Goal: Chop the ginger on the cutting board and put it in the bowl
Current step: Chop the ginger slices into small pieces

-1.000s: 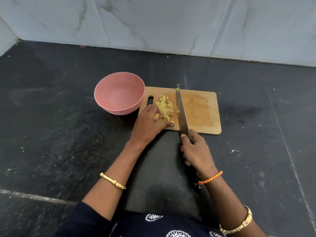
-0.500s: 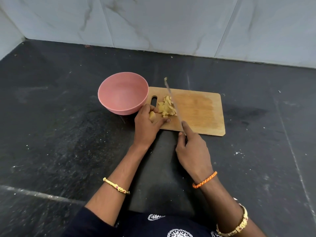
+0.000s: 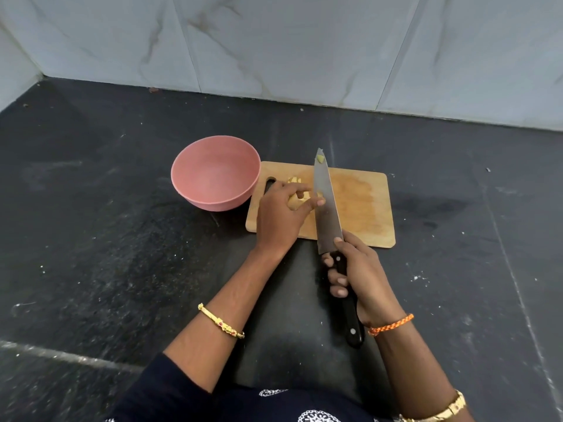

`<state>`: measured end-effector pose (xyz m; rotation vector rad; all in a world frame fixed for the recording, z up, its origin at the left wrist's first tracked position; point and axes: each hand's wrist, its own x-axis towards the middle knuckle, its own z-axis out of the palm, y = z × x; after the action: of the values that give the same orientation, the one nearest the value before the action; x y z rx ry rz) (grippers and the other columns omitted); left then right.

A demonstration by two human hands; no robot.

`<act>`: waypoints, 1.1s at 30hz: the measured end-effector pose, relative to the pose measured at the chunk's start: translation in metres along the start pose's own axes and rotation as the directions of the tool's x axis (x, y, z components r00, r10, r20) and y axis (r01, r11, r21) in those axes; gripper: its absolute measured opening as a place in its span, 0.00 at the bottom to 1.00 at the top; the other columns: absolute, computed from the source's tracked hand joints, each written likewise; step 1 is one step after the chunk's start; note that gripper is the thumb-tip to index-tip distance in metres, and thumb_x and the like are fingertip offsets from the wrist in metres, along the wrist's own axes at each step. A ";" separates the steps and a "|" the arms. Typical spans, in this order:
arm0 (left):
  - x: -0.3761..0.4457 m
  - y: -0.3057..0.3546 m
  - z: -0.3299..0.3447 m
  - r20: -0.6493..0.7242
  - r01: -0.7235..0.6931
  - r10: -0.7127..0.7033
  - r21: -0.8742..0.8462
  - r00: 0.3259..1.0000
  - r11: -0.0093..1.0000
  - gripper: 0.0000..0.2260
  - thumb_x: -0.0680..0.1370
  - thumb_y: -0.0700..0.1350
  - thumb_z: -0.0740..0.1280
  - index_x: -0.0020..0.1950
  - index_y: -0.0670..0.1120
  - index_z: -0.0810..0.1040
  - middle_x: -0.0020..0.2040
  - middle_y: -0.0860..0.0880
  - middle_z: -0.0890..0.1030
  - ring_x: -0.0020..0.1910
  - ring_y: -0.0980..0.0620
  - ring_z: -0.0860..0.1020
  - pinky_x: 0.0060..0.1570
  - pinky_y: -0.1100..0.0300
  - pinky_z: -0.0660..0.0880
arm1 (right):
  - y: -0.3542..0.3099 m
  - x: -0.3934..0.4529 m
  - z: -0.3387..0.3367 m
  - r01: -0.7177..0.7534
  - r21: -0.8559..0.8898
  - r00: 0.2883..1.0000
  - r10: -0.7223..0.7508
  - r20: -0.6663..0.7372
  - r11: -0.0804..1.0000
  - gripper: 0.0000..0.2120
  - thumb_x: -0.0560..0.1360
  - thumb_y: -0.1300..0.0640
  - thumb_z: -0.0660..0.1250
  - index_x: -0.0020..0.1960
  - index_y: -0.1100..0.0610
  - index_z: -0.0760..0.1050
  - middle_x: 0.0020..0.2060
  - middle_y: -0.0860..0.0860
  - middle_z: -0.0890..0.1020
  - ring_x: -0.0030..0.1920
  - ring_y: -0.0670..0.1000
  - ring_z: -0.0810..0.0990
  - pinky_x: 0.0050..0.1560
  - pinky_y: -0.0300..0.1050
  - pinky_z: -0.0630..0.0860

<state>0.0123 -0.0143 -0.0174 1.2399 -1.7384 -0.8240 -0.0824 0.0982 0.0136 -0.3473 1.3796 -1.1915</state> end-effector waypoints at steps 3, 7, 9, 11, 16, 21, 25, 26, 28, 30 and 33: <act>0.004 0.004 0.008 -0.003 0.017 -0.017 -0.051 1.000 0.999 0.13 0.70 0.49 0.74 0.53 0.48 0.82 0.45 0.51 0.80 0.47 0.55 0.77 0.49 0.60 0.74 | -0.005 -0.001 -0.005 -0.067 0.140 0.992 0.051 0.115 0.988 0.10 0.81 0.59 0.53 0.56 0.55 0.72 0.30 0.52 0.68 0.19 0.44 0.59 0.18 0.31 0.55; 0.012 0.006 0.013 -0.095 0.008 -0.007 0.008 0.995 1.000 0.08 0.75 0.48 0.69 0.52 0.49 0.82 0.47 0.52 0.82 0.47 0.55 0.78 0.47 0.56 0.76 | -0.004 -0.004 -0.010 -0.110 0.223 0.976 0.063 0.207 0.969 0.12 0.81 0.59 0.52 0.60 0.55 0.72 0.30 0.52 0.68 0.19 0.43 0.59 0.18 0.31 0.55; 0.017 0.006 0.013 -0.110 0.013 0.004 0.154 0.994 0.988 0.08 0.77 0.46 0.67 0.54 0.49 0.82 0.49 0.51 0.81 0.49 0.53 0.77 0.44 0.60 0.74 | -0.003 -0.007 -0.013 -0.115 0.238 0.973 0.061 0.225 0.965 0.14 0.81 0.59 0.52 0.60 0.55 0.73 0.30 0.52 0.68 0.19 0.43 0.58 0.17 0.31 0.55; 0.023 0.006 0.011 -0.108 0.039 -0.009 0.274 0.994 0.961 0.09 0.78 0.44 0.65 0.56 0.49 0.81 0.52 0.50 0.80 0.51 0.53 0.77 0.43 0.63 0.71 | -0.002 -0.010 -0.016 -0.099 0.199 0.975 0.055 0.215 0.975 0.14 0.81 0.59 0.52 0.60 0.55 0.74 0.30 0.52 0.68 0.19 0.43 0.58 0.18 0.31 0.56; 0.041 0.009 0.005 -0.080 -0.004 0.023 0.223 0.997 0.975 0.12 0.77 0.49 0.66 0.59 0.49 0.80 0.54 0.49 0.80 0.52 0.53 0.77 0.47 0.64 0.71 | -0.002 -0.009 -0.023 -0.045 0.040 0.994 0.041 0.104 0.998 0.14 0.81 0.59 0.53 0.62 0.55 0.73 0.30 0.52 0.68 0.20 0.44 0.59 0.19 0.32 0.55; 0.060 0.019 0.011 -0.036 0.060 -0.055 0.141 0.998 0.988 0.19 0.74 0.57 0.67 0.60 0.48 0.79 0.56 0.49 0.81 0.57 0.54 0.77 0.51 0.65 0.70 | -0.002 -0.012 -0.025 -0.003 -0.076 0.998 0.008 0.065 0.997 0.14 0.81 0.59 0.56 0.63 0.51 0.74 0.30 0.52 0.68 0.21 0.45 0.59 0.20 0.33 0.55; 0.065 0.017 0.005 -0.002 0.076 -0.077 0.168 0.997 0.983 0.09 0.76 0.47 0.67 0.54 0.48 0.82 0.52 0.52 0.83 0.53 0.55 0.79 0.53 0.60 0.75 | -0.003 -0.017 -0.030 0.025 -0.051 0.999 -0.023 0.045 0.998 0.13 0.81 0.59 0.56 0.63 0.54 0.73 0.30 0.52 0.69 0.20 0.45 0.59 0.19 0.32 0.56; 0.064 0.016 0.003 0.021 0.084 -0.090 0.192 0.996 0.978 0.08 0.76 0.45 0.67 0.53 0.48 0.83 0.52 0.52 0.83 0.52 0.55 0.79 0.52 0.62 0.75 | -0.004 -0.017 -0.031 0.038 -0.074 0.999 -0.036 0.032 0.997 0.13 0.81 0.60 0.56 0.62 0.54 0.74 0.30 0.52 0.69 0.20 0.45 0.59 0.19 0.32 0.56; 0.062 0.017 -0.001 0.059 0.094 -0.109 0.221 0.992 0.971 0.08 0.76 0.44 0.67 0.51 0.47 0.83 0.50 0.51 0.84 0.51 0.55 0.79 0.50 0.63 0.73 | -0.004 -0.014 -0.032 0.069 -0.168 0.997 -0.075 -0.030 0.983 0.12 0.81 0.59 0.56 0.57 0.50 0.77 0.29 0.51 0.69 0.21 0.45 0.60 0.19 0.33 0.56; 0.059 0.022 -0.007 0.070 0.125 -0.141 0.197 0.987 0.972 0.07 0.76 0.45 0.67 0.50 0.46 0.83 0.48 0.51 0.84 0.48 0.55 0.79 0.49 0.61 0.74 | -0.005 -0.008 -0.033 0.125 -0.385 0.977 -0.180 -0.112 0.914 0.13 0.80 0.57 0.56 0.55 0.46 0.78 0.28 0.50 0.70 0.21 0.45 0.64 0.20 0.36 0.61; 0.055 0.034 -0.019 0.065 0.259 -0.260 0.037 0.963 0.965 0.14 0.76 0.51 0.66 0.47 0.41 0.82 0.42 0.47 0.83 0.41 0.54 0.78 0.44 0.57 0.75 | -0.014 0.000 -0.032 0.120 -0.709 0.938 -0.312 -0.147 0.695 0.17 0.79 0.55 0.56 0.64 0.46 0.75 0.36 0.50 0.78 0.32 0.48 0.74 0.34 0.41 0.70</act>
<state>0.0056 -0.0574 0.0339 1.4958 -1.6677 -1.0079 -0.1159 0.1060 0.0169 -0.9410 2.0517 -0.8730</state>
